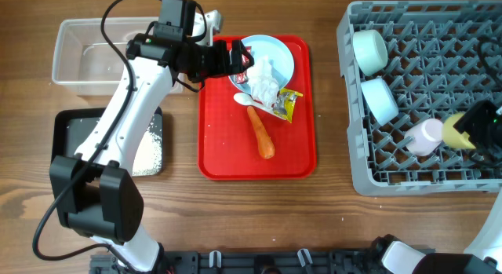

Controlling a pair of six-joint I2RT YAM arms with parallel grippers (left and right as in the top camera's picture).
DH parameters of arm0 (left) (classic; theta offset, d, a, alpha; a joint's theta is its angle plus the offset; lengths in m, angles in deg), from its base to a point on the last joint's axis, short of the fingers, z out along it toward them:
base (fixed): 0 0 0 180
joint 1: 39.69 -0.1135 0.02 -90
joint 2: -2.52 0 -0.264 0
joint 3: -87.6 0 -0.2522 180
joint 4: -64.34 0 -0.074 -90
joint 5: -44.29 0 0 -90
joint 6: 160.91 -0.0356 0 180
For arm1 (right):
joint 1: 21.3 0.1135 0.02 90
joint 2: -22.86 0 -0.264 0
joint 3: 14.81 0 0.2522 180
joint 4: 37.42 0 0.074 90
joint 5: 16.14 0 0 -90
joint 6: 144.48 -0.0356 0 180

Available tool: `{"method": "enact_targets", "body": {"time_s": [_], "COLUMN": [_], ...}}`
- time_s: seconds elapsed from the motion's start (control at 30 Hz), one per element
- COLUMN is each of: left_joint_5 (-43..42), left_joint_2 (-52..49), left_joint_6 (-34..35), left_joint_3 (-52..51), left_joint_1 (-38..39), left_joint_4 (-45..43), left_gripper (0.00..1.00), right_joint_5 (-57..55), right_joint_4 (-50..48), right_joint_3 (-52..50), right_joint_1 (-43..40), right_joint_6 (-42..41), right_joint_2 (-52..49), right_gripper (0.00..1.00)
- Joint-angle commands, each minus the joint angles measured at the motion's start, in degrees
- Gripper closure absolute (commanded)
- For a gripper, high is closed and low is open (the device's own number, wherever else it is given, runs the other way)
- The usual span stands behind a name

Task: Sort waste into correct bins and load items into the dishwasher rack
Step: 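Carry the yellow cup over the rack with the right gripper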

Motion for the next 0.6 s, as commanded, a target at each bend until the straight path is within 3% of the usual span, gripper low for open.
{"method": "enact_targets", "body": {"time_s": [0.0, 0.57], "left_joint_5": [2.4, 5.0], "left_joint_2": [-0.7, -0.7], "left_joint_6": [-1.3, -1.4], "left_joint_3": [0.1, 0.1], "left_joint_1": [0.2, 0.2], "left_joint_4": [-0.1, 0.3], "left_gripper": [0.00, 0.00], "right_joint_5": [-6.7, -5.5], "right_joint_4": [1.3, -7.4], "right_joint_3": [1.0, 1.0], "right_joint_1": [-0.2, -3.1], "right_joint_6": [-2.2, -3.1], "right_joint_2": [-0.1, -10.0], "right_gripper": [0.66, 0.67]}}
